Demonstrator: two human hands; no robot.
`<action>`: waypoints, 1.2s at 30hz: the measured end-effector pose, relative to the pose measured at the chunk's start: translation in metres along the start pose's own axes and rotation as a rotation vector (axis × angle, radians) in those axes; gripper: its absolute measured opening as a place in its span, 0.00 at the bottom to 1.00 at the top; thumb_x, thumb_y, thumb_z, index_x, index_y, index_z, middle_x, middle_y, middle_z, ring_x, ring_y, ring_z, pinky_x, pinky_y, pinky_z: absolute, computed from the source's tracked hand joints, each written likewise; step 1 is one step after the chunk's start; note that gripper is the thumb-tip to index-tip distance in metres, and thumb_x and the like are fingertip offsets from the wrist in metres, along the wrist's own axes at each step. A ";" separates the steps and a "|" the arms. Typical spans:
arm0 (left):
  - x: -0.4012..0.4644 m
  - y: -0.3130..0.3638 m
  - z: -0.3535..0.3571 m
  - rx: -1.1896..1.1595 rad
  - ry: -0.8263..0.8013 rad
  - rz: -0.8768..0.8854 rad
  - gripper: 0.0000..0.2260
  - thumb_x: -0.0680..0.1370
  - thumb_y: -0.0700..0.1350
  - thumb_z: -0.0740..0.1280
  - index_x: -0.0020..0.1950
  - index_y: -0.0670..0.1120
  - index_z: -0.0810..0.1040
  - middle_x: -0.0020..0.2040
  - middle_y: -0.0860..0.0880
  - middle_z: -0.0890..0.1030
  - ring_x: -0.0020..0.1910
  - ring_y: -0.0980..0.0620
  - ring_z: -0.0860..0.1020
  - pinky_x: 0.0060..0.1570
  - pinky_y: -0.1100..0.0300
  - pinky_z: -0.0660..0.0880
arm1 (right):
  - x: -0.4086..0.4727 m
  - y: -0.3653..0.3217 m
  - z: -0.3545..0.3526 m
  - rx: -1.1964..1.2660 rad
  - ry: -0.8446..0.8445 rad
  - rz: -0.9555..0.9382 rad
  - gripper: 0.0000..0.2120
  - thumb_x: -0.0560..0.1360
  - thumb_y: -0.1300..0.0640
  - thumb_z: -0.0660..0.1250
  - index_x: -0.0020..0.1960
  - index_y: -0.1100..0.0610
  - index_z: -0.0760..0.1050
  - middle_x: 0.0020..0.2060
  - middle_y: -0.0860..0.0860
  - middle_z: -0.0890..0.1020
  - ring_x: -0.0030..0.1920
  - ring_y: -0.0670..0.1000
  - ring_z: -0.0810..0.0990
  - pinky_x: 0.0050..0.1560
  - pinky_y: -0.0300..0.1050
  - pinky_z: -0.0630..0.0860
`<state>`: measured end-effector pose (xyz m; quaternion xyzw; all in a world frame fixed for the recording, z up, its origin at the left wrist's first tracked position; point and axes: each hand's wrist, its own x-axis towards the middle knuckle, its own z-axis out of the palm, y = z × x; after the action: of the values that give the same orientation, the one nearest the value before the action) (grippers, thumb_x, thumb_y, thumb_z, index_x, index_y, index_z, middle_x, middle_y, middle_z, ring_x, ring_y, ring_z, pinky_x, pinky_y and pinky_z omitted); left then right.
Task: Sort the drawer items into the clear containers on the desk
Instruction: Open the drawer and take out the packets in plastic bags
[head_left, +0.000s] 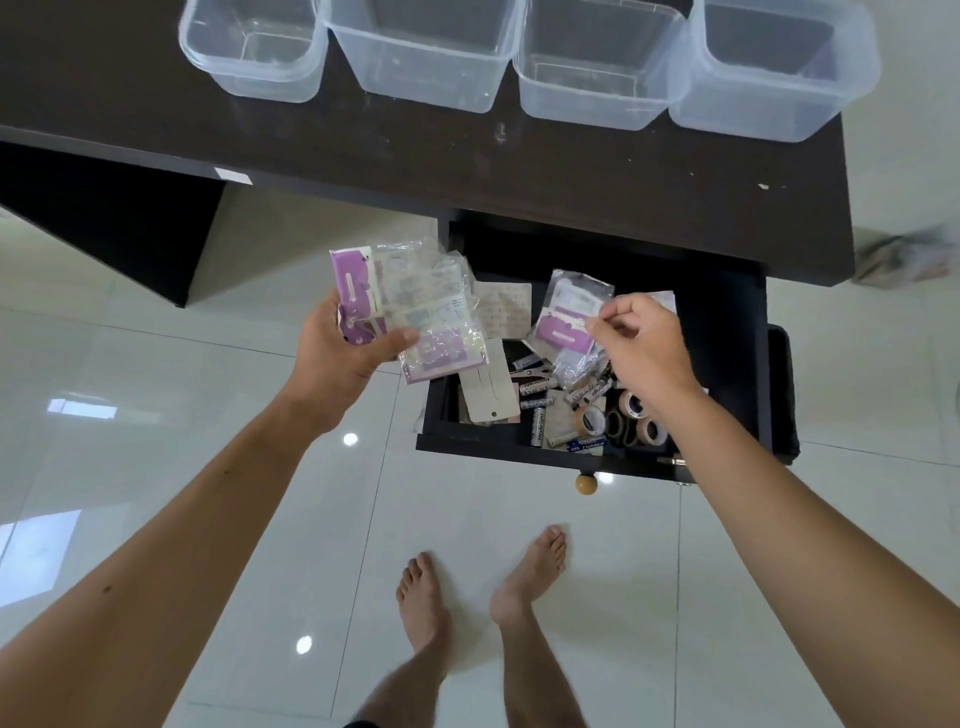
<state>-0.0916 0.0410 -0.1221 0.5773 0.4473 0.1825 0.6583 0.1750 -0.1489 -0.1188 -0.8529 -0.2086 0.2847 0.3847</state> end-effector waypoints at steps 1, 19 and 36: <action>-0.001 0.000 0.000 -0.007 -0.001 -0.001 0.25 0.74 0.37 0.80 0.68 0.38 0.76 0.61 0.42 0.86 0.59 0.42 0.86 0.61 0.38 0.82 | 0.000 -0.004 -0.004 0.053 0.002 -0.005 0.05 0.81 0.58 0.73 0.55 0.54 0.80 0.49 0.49 0.87 0.48 0.47 0.85 0.47 0.39 0.79; -0.017 0.001 0.006 -0.118 -0.087 -0.004 0.24 0.77 0.36 0.75 0.72 0.38 0.73 0.63 0.41 0.85 0.60 0.43 0.86 0.55 0.49 0.84 | -0.033 -0.063 0.069 0.114 -0.220 -0.255 0.13 0.75 0.56 0.80 0.58 0.49 0.81 0.54 0.46 0.84 0.48 0.50 0.87 0.45 0.51 0.88; -0.012 -0.003 -0.030 -0.100 0.020 0.026 0.22 0.74 0.35 0.78 0.66 0.36 0.78 0.58 0.43 0.88 0.56 0.43 0.87 0.51 0.54 0.85 | -0.033 -0.004 0.071 -0.260 -0.232 0.007 0.12 0.73 0.48 0.82 0.52 0.54 0.86 0.38 0.44 0.85 0.38 0.42 0.84 0.37 0.32 0.77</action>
<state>-0.1230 0.0492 -0.1183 0.5475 0.4367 0.2190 0.6794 0.1039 -0.1269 -0.1432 -0.8575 -0.2838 0.3533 0.2435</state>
